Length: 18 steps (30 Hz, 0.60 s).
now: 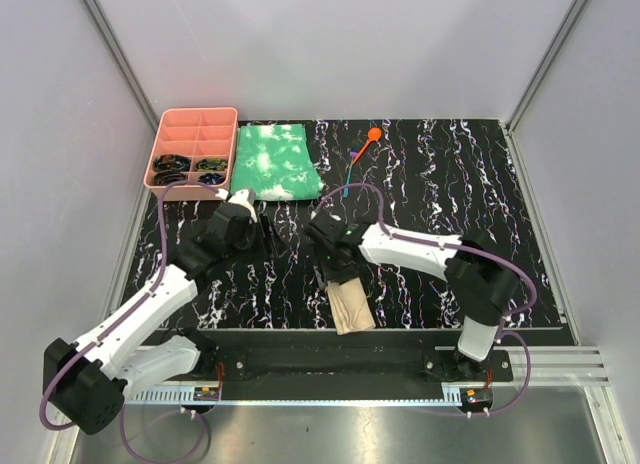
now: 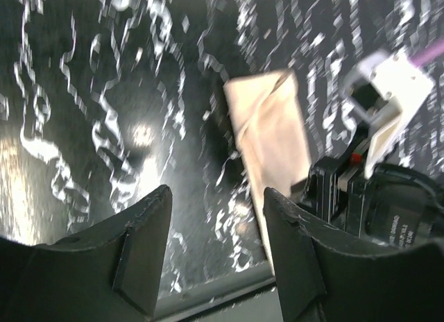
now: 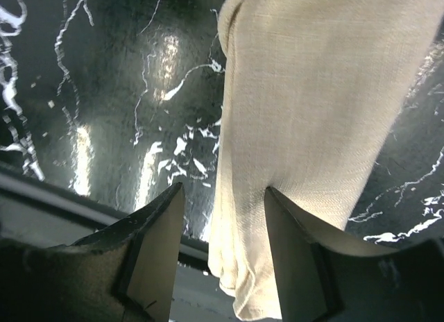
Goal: Fold the napkin into a case and place the utensils inside
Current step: Turn over the smaller rectangle-folded napkin at the center of the board.
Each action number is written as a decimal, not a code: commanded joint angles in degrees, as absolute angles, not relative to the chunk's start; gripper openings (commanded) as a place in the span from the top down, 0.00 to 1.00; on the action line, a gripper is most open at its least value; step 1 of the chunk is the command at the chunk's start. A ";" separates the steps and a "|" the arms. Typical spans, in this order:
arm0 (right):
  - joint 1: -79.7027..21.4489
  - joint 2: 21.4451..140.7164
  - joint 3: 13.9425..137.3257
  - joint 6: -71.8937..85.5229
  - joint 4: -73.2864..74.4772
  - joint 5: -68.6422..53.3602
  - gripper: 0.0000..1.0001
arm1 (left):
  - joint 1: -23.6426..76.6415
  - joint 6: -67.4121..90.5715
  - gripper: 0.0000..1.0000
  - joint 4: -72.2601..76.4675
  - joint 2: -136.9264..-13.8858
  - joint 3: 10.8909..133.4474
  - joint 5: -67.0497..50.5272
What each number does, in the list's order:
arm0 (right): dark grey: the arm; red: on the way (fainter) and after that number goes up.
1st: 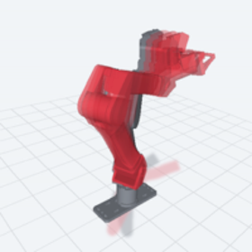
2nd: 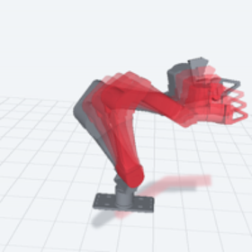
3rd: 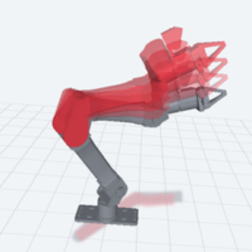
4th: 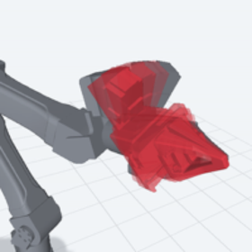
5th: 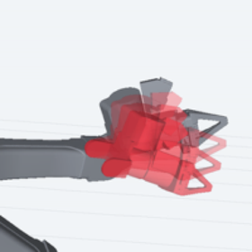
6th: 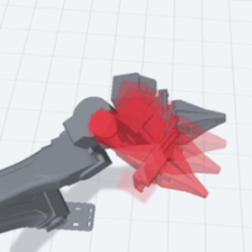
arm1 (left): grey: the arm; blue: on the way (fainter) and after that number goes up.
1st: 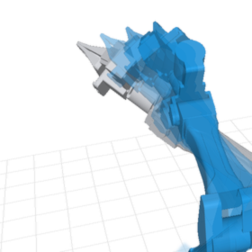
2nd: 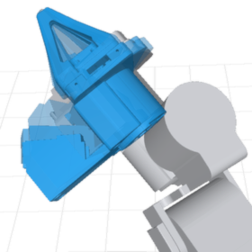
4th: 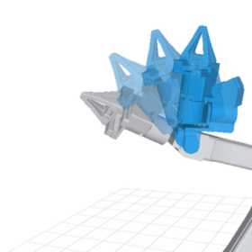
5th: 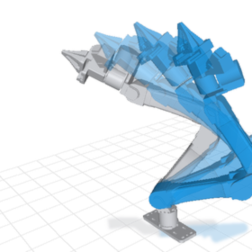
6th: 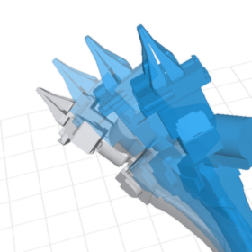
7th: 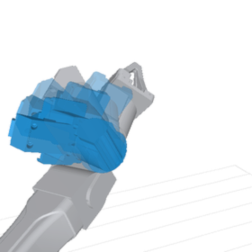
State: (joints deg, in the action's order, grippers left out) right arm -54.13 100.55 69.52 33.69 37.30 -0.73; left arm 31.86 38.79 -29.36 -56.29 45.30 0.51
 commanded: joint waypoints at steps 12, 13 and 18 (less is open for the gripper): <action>-66.44 120.32 87.27 40.08 55.55 23.29 0.43 | 31.73 38.50 0.42 -29.70 -50.45 42.19 -1.23; -66.45 120.50 87.54 40.25 55.89 23.29 0.44 | 31.64 38.41 0.41 -29.88 -50.36 42.27 -0.80; -66.36 122.87 88.86 40.43 58.10 23.99 0.60 | 31.47 38.06 0.41 -31.37 -48.61 43.24 -0.09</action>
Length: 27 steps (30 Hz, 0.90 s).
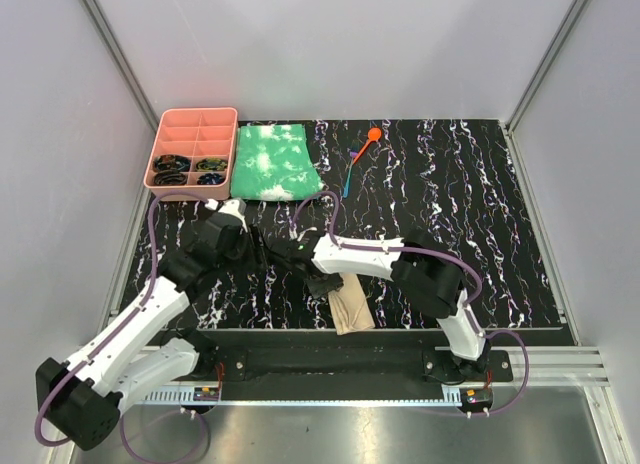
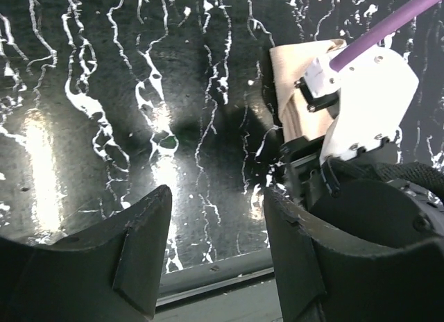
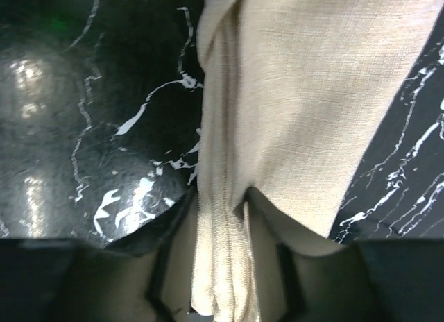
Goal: Fold the napkin into a case and place the utensils inside
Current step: Turn over the smaller rectangle-folded napkin at the center of the board.
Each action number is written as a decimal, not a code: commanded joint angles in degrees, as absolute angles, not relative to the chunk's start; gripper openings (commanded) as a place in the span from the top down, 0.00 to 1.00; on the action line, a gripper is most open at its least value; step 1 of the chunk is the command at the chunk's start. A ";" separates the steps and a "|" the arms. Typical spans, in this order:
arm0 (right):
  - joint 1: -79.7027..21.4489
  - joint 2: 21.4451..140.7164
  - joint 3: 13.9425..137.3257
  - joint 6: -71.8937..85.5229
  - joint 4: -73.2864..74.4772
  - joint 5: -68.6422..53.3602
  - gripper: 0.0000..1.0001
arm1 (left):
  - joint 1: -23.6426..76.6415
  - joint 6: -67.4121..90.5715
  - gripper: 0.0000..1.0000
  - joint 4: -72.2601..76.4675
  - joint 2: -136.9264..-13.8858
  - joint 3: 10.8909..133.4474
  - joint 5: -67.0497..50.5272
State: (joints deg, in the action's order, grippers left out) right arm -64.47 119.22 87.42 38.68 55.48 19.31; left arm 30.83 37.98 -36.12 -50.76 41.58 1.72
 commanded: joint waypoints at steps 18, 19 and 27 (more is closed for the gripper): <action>-55.03 95.89 74.37 33.49 27.35 -14.82 1.00 | 26.46 39.02 0.35 -37.53 -46.67 45.61 8.62; -53.02 95.71 73.31 34.10 23.33 -20.51 1.00 | 26.37 39.11 0.35 -37.53 -47.02 45.88 8.53; -46.67 101.95 63.64 38.83 -2.84 -43.48 1.00 | 26.19 39.64 0.35 -37.44 -49.39 46.93 6.94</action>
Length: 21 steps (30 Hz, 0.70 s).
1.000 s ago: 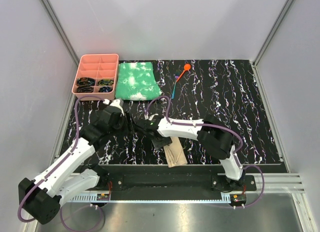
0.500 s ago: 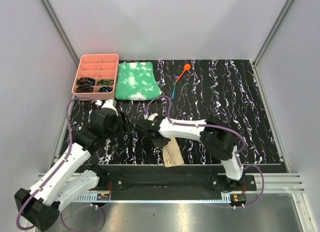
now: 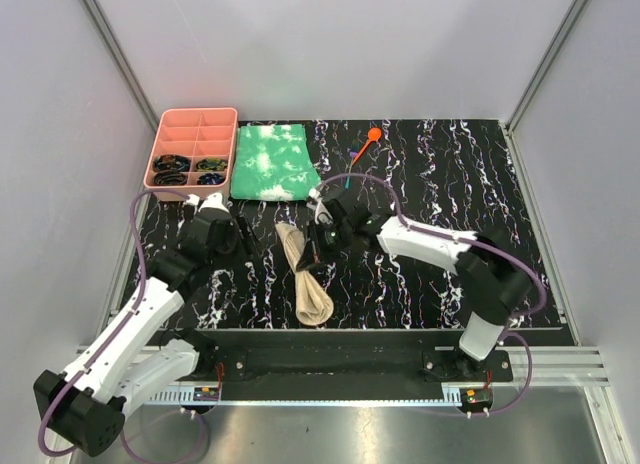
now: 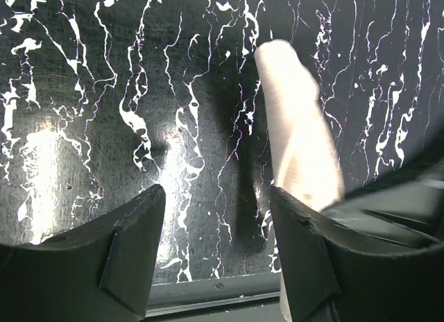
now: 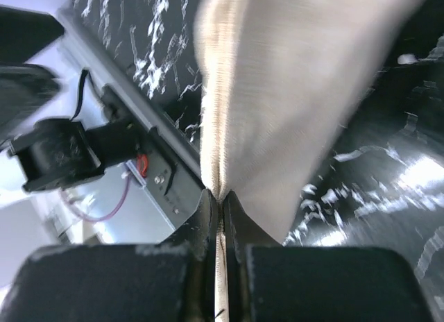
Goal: Fold the napkin into a case and place the utensils inside
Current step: Turn over the smaller rectangle-folded napkin at the center of the board.
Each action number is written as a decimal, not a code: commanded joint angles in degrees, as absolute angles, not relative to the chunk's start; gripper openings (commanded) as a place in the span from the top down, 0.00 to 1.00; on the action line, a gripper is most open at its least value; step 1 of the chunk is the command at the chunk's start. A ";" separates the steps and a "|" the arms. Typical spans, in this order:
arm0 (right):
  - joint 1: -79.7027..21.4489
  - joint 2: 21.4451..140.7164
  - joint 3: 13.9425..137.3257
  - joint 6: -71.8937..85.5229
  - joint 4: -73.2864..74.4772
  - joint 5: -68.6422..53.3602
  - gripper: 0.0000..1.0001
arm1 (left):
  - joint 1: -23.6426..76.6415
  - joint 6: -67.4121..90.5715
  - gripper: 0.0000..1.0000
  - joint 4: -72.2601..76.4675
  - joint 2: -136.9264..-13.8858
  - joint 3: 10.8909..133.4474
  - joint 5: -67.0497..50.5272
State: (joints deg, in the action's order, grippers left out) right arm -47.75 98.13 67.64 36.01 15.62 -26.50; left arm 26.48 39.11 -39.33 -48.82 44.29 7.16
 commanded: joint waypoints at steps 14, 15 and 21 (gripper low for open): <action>-32.80 108.10 46.77 44.04 -22.50 -57.56 0.94 | 26.37 39.02 0.38 -27.01 -59.49 44.74 -4.12; -31.57 108.11 46.15 43.60 -21.19 -58.09 0.88 | 26.37 39.02 0.38 -26.03 -60.37 44.74 -6.48; -25.84 99.16 51.49 23.40 15.27 -39.56 0.40 | 30.23 39.72 0.38 -18.82 -69.42 47.80 -12.56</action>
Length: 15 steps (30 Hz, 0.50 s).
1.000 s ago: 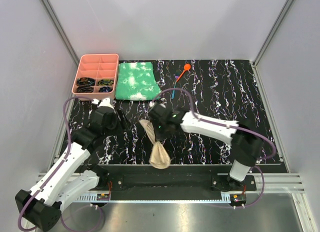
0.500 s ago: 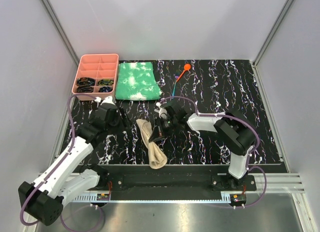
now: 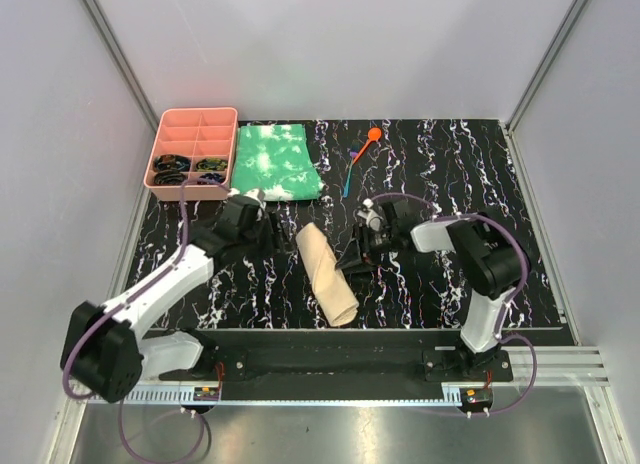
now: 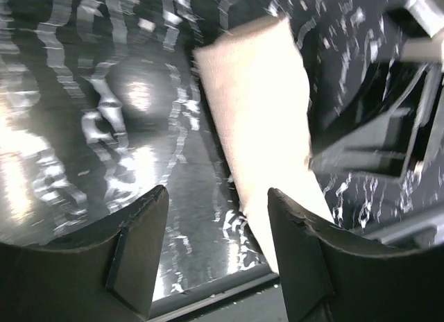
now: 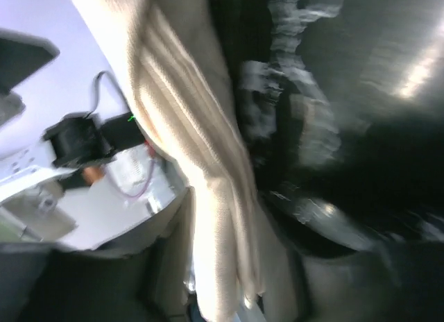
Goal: Fold the napkin into a case and place the utensils inside
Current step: Turn over the smaller rectangle-folded napkin at the center of the board.
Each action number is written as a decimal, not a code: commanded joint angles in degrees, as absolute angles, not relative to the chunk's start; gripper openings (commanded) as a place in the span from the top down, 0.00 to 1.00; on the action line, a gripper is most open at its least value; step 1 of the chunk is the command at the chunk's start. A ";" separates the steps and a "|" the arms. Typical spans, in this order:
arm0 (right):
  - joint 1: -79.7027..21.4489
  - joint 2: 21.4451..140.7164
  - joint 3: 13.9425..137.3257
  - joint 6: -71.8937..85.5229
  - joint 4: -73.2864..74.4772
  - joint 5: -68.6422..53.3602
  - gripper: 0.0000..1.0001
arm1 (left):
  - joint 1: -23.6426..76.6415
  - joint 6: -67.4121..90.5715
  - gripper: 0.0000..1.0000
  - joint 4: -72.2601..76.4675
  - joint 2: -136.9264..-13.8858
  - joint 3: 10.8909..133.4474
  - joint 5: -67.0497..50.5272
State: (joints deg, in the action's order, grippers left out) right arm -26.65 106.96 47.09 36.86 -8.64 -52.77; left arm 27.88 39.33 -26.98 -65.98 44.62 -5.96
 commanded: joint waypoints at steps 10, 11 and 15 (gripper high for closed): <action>-39.98 85.70 51.61 32.93 24.27 -24.26 0.48 | 31.46 44.82 0.44 -7.74 -85.93 54.22 -19.42; -40.69 85.26 50.55 34.18 22.95 -24.17 0.52 | 31.38 44.91 0.45 -7.56 -87.35 54.75 -19.60; -41.66 85.25 45.01 37.00 16.69 -25.67 0.67 | 31.38 43.69 0.47 -8.43 -95.51 58.26 -16.53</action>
State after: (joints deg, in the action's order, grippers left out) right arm -41.85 85.01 49.30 32.38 19.00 -28.01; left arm 31.55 43.72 -11.46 -89.76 54.28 -16.71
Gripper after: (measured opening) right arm 0.371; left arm 0.542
